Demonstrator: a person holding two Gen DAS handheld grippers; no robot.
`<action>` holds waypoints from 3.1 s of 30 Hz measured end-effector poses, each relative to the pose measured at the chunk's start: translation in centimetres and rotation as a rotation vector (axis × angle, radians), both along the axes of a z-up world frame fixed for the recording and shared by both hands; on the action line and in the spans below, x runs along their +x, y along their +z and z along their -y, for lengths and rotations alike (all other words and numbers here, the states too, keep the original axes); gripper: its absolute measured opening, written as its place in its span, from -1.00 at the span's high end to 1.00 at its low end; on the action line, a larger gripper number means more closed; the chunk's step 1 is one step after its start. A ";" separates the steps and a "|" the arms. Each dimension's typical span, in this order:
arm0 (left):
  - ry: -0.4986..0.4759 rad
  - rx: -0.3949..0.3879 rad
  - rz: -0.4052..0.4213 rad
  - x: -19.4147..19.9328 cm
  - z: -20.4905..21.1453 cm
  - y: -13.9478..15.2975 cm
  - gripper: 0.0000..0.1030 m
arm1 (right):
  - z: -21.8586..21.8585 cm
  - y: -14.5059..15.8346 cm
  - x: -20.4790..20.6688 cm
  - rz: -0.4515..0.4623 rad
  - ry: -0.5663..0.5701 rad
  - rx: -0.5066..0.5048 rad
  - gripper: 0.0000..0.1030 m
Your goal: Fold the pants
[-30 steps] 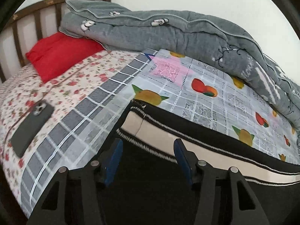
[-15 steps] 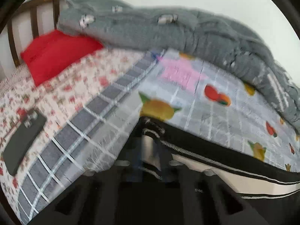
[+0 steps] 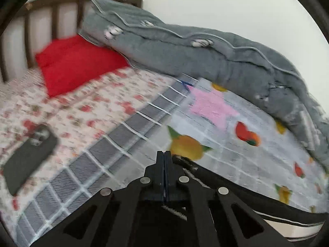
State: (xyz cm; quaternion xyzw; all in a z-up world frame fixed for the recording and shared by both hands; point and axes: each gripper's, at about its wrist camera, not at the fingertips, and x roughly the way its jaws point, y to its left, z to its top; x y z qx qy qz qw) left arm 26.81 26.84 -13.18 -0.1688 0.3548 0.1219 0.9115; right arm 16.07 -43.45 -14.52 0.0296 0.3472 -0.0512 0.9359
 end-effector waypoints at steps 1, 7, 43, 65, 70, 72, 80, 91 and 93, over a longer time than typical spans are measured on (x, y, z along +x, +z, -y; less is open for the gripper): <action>-0.020 -0.008 0.003 -0.1 0.0 0.0 0.96 | 0.0 -0.1 0.4 -0.009 0.008 -0.003 -0.16; -0.056 0.039 -0.033 -0.5 1.3 0.1 0.88 | -0.6 -0.8 2.0 -0.032 0.036 -0.024 -0.17; 0.031 0.087 -0.052 0.3 2.2 -1.1 0.54 | -2.6 -2.8 7.9 -0.153 0.420 -0.227 -0.54; 0.093 0.128 -0.035 1.1 2.2 -0.8 0.53 | -3.0 -4.3 10.5 -0.144 0.500 -0.188 0.89; 0.098 0.129 -0.084 0.4 2.3 -1.0 0.05 | 1.4 -1.8 8.0 -0.088 0.303 -0.181 0.70; 0.081 0.127 -0.082 -0.3 2.6 -0.8 0.04 | 3.8 -1.2 6.2 -0.059 0.211 -0.184 0.09; 0.058 0.096 -0.079 -3.0 4.8 0.2 -0.04 | 4.6 -4.0 8.7 -0.157 0.130 -0.275 -0.04; 0.002 0.068 -0.051 -9.7 6.6 2.0 -0.07 | 2.2 -0.9 1.8 -0.057 0.063 -0.138 -0.14; -0.011 0.029 -0.044 -11.3 6.4 1.9 -0.07 | 1.6 -0.5 0.3 -0.039 0.070 -0.095 -0.14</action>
